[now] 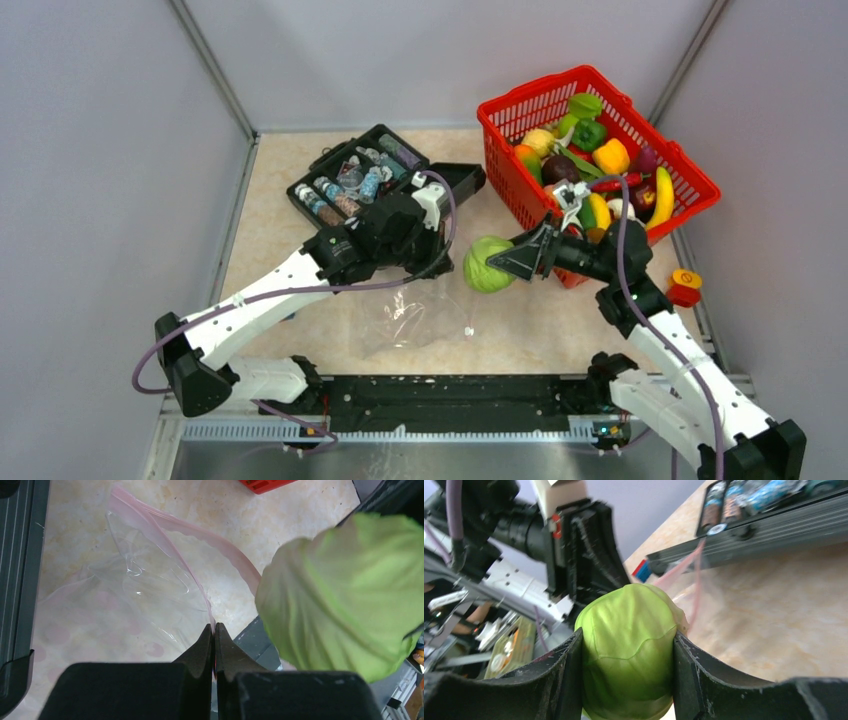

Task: Place the food in the zip-top bag and seal the zipper
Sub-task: Place the fake vegetable in the zipper food storage bag.

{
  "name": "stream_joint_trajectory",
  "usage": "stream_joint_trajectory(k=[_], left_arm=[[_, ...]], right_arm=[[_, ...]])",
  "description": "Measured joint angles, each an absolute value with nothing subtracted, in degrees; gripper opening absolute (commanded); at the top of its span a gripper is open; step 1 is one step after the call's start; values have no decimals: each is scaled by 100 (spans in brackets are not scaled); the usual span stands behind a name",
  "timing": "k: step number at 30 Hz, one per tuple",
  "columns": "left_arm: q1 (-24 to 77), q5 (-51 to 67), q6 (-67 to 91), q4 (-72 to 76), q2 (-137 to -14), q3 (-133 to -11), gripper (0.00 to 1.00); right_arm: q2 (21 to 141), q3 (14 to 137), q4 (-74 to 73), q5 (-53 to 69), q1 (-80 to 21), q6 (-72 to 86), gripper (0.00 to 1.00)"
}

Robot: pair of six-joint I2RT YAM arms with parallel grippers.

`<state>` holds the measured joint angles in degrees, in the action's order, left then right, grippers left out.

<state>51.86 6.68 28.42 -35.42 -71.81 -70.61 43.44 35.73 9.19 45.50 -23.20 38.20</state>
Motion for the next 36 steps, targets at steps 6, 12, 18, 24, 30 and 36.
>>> stream_joint_trajectory(k=[6,12,18,24,30,36], left_arm=[[5186,670,2864,-3518,-7185,-7061,0],[5181,642,2875,-3555,-7185,-7061,0],[5172,585,2860,-3601,-7153,-7061,0],[5175,639,2871,-3640,-7052,-7113,0],[5186,797,2884,-3634,-6949,-7341,0],[5186,908,2919,-3618,-6923,-7352,0]], right_arm=[[4648,3568,875,4283,-2836,3647,24],[4840,3728,113,3607,-3350,2851,25],[4823,3732,-25,2891,-3701,2475,31],[4987,4101,-666,1831,-4296,1988,37],[5168,4554,-1247,867,-4840,1549,52],[5148,4552,-1175,893,-4875,1518,72]])
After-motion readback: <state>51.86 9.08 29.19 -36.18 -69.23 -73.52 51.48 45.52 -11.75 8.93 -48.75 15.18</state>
